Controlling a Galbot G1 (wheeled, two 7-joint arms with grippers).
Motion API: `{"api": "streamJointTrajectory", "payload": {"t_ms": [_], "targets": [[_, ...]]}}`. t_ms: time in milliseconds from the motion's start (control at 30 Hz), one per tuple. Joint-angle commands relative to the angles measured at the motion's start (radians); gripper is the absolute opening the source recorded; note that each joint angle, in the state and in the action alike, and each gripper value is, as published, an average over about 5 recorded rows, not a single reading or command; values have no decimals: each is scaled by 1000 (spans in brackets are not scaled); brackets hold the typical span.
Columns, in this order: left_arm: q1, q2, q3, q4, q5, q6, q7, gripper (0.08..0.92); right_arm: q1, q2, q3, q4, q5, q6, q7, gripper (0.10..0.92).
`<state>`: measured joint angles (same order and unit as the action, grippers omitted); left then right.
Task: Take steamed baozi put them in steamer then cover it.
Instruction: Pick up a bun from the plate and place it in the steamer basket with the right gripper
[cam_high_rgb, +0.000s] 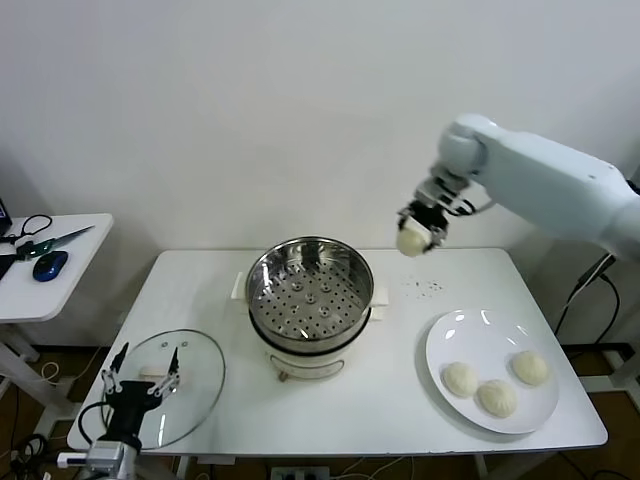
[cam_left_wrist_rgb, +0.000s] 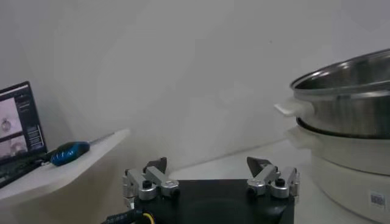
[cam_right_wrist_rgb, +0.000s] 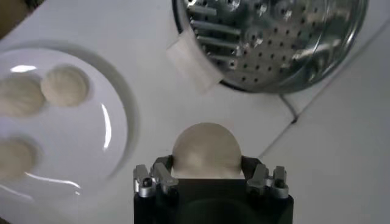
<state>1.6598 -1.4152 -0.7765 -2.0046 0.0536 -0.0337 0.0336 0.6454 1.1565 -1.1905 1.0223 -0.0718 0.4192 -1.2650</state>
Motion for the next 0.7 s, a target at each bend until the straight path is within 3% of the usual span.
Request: {"api": "streamJointTrajectory", "payload": {"t_ms": [33,700], "targets": [[-1,6,2,-7,0,4,1,823,-6,244,59,-10,-230,179,5,721],[50,14,-6,-27,-6,-9,-2,823,-345,437,193,-218,-640,270,82,729]]}}
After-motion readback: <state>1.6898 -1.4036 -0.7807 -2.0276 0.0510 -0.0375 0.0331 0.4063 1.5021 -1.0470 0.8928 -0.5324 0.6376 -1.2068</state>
